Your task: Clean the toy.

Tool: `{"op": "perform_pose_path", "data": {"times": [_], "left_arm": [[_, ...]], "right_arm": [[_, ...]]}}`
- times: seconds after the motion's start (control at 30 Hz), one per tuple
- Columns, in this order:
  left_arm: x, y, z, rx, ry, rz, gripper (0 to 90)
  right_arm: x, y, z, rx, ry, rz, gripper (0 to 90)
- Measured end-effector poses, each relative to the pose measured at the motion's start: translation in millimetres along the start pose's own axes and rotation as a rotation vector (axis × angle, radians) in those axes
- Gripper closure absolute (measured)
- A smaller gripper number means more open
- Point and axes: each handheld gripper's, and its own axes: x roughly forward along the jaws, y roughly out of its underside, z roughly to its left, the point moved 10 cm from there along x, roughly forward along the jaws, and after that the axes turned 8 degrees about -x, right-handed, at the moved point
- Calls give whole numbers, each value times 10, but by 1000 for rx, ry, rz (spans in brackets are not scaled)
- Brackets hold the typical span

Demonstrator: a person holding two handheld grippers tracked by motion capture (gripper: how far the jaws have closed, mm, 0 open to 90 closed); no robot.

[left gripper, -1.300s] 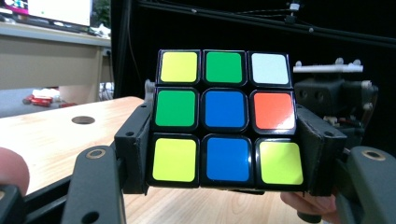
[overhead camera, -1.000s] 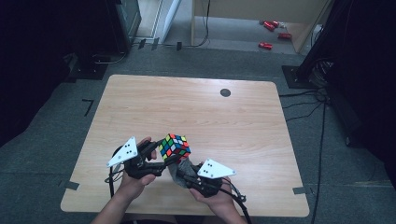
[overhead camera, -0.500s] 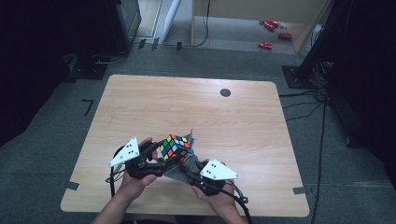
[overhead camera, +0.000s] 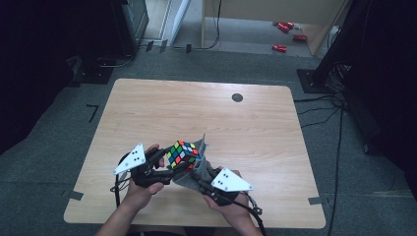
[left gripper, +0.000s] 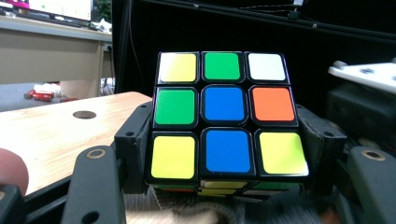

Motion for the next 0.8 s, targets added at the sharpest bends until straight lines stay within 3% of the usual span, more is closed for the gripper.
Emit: {"op": "perform_pose_path", "data": {"times": [0.13,0.2,0.27,0.43,0.5,0.63,0.8], "left_arm": [[-20,-14,26,0,-11,-3,344],[-25,-20,31,-3,-13,-7,345],[-27,-20,32,-4,-13,-6,345],[-4,8,17,-3,-6,5,344],[15,30,-1,-1,-2,14,344],[27,43,-3,-4,0,17,344],[-6,9,41,-11,-16,5,345]], "right_arm": [[83,65,258,-89,-84,35,701],[93,82,271,-104,-87,47,700],[73,72,186,-85,-59,44,701],[-11,68,-159,40,55,32,703],[-13,69,-166,34,64,30,702],[29,44,6,-22,30,33,700],[103,102,257,-98,-71,62,697]]}}
